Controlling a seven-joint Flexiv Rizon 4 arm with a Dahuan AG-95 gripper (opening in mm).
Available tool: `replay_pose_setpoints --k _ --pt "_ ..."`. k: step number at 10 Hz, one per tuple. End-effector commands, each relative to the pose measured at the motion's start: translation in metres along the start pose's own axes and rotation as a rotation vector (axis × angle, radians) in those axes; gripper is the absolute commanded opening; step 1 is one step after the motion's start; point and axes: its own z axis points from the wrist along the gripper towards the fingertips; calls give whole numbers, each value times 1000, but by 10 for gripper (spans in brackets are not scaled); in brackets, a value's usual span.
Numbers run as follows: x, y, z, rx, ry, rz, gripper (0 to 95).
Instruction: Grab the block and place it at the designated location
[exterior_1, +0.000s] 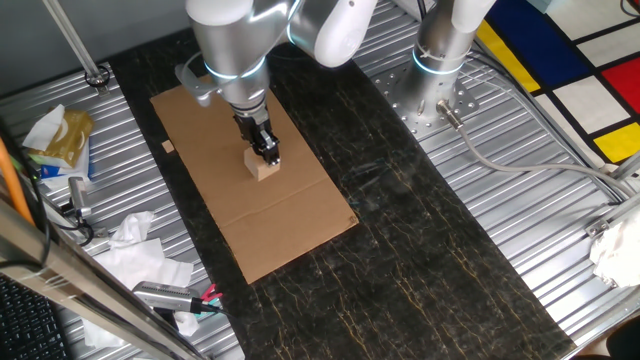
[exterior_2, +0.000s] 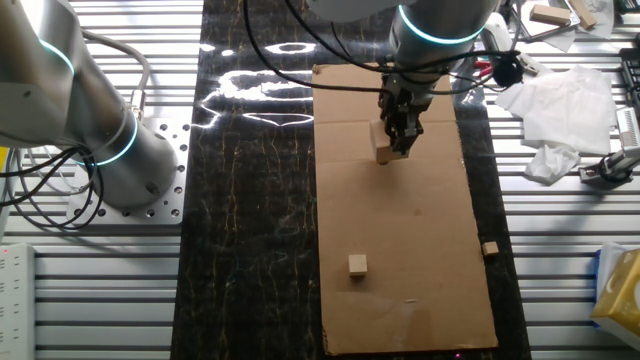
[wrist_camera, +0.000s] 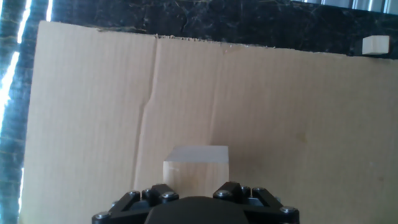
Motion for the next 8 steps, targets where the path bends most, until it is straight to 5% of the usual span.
replay_pose_setpoints --k 1,8 --pt "0 -1 0 -1 1 -4 0" --pt "1 -4 4 -2 -1 -24 0"
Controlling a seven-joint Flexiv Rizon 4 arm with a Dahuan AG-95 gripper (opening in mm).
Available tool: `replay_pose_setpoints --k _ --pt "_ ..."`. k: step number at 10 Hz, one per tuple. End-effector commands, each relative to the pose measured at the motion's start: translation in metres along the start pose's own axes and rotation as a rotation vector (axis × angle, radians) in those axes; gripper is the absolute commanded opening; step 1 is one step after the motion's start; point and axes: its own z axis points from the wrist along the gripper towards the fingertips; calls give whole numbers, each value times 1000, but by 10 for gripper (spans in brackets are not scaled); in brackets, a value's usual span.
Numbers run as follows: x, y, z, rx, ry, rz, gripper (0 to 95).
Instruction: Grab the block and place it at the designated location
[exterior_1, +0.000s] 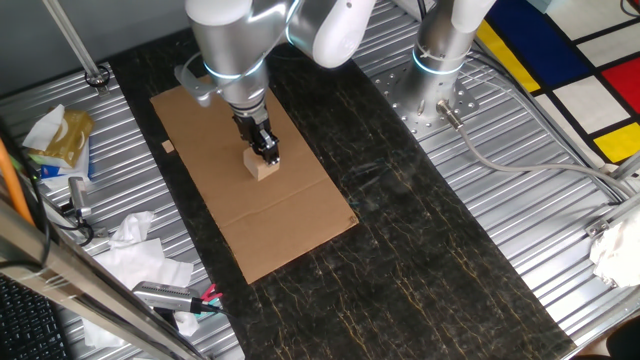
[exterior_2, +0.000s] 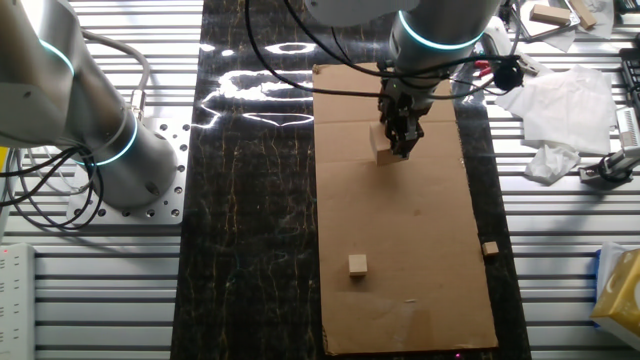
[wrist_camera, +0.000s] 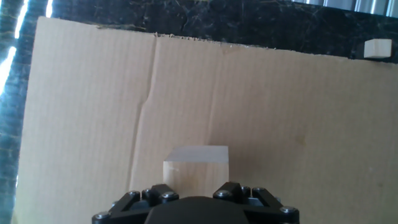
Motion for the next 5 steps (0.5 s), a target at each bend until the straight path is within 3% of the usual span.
replay_pose_setpoints --k 1,5 --pt "1 -1 0 -1 0 -6 0" --pt "1 -3 4 -3 0 -18 0"
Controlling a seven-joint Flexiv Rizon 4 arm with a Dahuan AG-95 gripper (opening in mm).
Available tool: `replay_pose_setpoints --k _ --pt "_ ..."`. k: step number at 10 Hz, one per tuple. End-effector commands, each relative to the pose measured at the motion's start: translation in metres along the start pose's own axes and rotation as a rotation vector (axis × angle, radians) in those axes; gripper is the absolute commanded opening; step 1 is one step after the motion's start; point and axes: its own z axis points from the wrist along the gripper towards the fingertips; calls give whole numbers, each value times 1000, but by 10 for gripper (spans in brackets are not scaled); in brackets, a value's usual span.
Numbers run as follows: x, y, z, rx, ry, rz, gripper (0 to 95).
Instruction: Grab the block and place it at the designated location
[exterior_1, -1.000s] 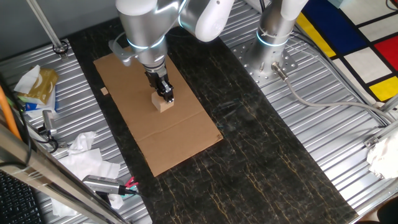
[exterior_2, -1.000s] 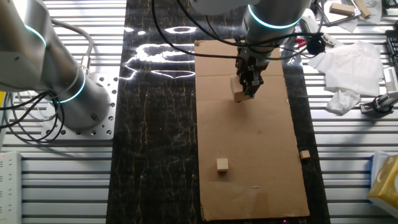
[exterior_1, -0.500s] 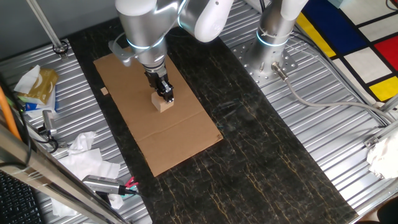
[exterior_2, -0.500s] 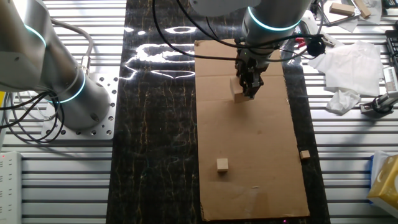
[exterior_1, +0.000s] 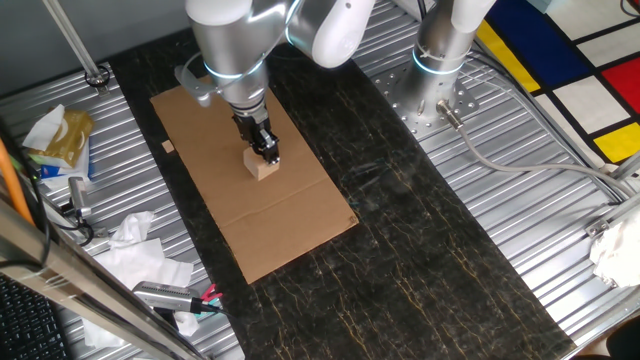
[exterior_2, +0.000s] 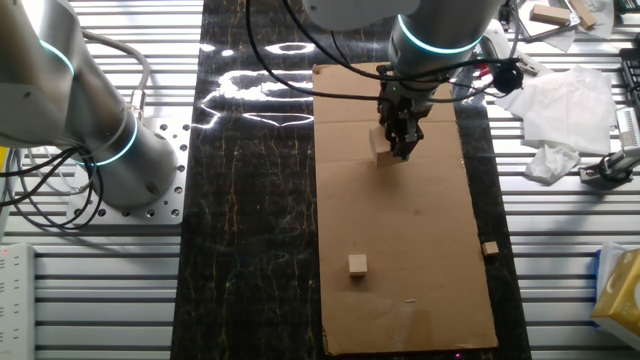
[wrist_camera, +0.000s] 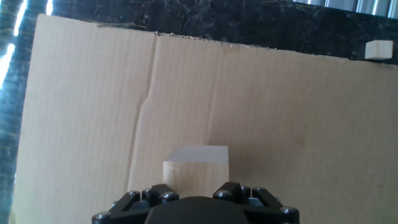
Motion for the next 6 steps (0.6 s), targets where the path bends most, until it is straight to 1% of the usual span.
replay_pose_setpoints --k 1,6 --pt "0 0 1 -1 0 0 0" --pt "0 -4 6 -6 -4 -12 0"
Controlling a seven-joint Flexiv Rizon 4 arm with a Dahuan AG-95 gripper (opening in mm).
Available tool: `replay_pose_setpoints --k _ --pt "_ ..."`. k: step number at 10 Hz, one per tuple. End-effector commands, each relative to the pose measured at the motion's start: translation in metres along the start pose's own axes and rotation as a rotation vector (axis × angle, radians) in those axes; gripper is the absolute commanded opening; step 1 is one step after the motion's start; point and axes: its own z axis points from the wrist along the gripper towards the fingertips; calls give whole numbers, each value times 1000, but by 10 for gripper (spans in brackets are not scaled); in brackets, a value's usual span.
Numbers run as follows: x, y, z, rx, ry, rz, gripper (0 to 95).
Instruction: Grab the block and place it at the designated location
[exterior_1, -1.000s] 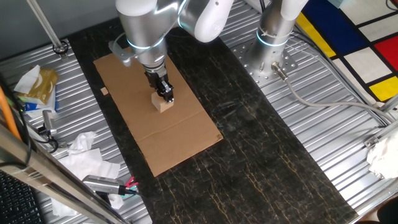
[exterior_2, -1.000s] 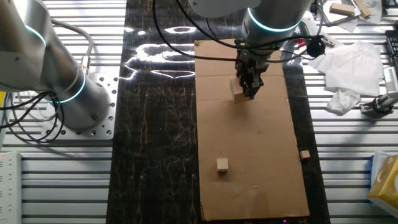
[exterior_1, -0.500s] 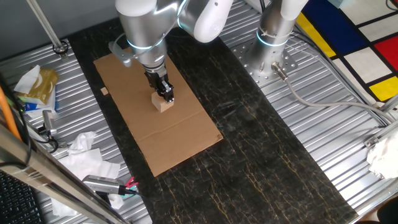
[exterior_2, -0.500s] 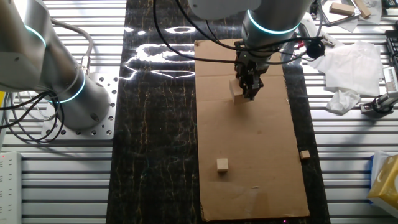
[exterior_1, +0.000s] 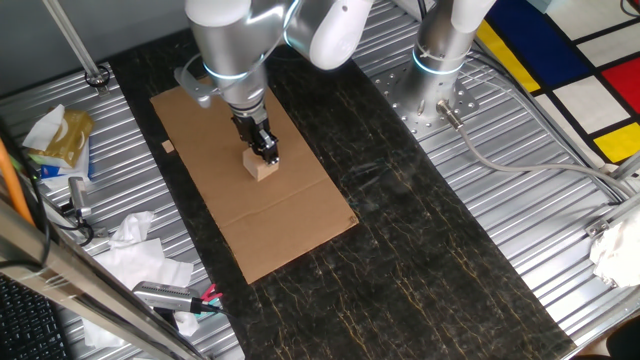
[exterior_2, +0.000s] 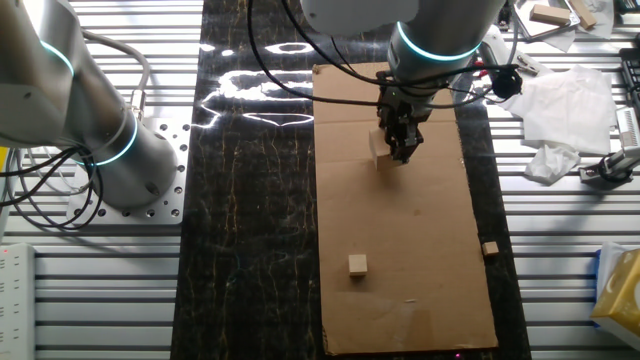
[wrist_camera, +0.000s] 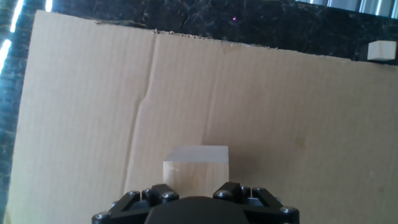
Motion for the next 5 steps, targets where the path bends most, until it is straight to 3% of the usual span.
replay_pose_setpoints --k 1,5 --pt "0 -1 0 0 -1 -1 0" --pt "-4 -2 5 -6 -9 -4 0"
